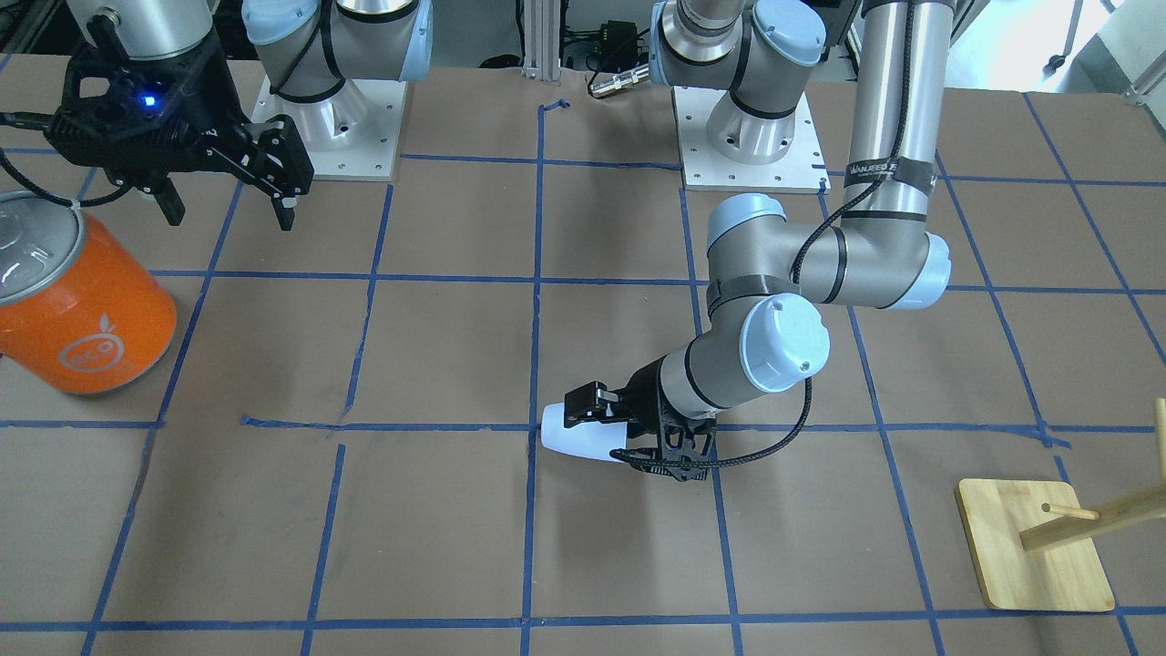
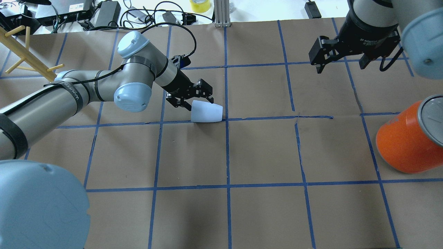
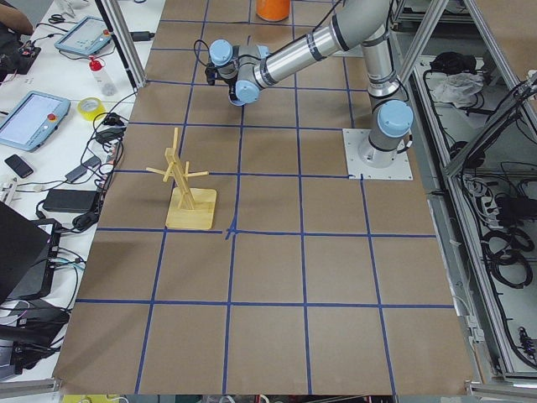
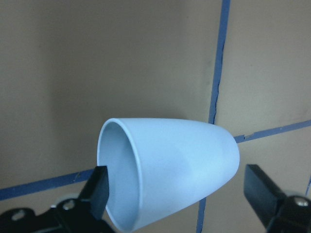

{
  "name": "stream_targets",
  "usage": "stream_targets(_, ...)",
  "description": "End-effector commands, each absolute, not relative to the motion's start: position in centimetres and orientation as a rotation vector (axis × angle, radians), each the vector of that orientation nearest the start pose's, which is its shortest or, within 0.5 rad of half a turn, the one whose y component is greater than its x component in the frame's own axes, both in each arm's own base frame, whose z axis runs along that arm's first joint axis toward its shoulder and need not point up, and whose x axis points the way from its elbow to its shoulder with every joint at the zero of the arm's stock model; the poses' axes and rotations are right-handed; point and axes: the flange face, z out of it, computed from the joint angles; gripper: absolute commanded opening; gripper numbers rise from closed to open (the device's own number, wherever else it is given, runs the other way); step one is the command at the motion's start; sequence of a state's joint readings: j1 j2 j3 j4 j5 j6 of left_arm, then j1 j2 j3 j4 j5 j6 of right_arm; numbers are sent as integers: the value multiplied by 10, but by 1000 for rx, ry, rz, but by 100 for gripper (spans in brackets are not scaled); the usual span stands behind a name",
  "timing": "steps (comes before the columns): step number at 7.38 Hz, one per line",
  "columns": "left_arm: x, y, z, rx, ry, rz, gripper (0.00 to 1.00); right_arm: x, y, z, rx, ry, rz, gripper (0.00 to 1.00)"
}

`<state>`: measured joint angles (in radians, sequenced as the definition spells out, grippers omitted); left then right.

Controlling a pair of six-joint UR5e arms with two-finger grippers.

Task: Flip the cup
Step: 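Grasp the cup rim with the left gripper and lift it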

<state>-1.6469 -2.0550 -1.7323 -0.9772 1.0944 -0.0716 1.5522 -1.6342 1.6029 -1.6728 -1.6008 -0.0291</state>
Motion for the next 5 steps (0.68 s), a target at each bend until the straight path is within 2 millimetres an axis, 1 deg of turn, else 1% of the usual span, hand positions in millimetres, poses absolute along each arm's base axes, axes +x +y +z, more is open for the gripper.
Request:
stream_targets(1, -236, -592, 209, -33, 3619, 99, 64, 111, -484, 517, 8, 3107, -217, 100)
stream_targets(2, -236, -592, 209, -35, 3617, 99, 37, 109, -484, 518, 13, 3107, -220, 100)
stream_targets(3, -236, -593, 212, -32, 3618, 85, 5, 111, -483, 516, 18, 3107, -212, 100)
stream_targets(4, -236, -594, 213, -37, 3617, 84, 0, 111, -483, 516, 13, 3107, -212, 100)
stream_targets(5, -235, -595, 214, -40, 3614, 82, 0, 110, -483, 516, 15, 3107, -215, 100)
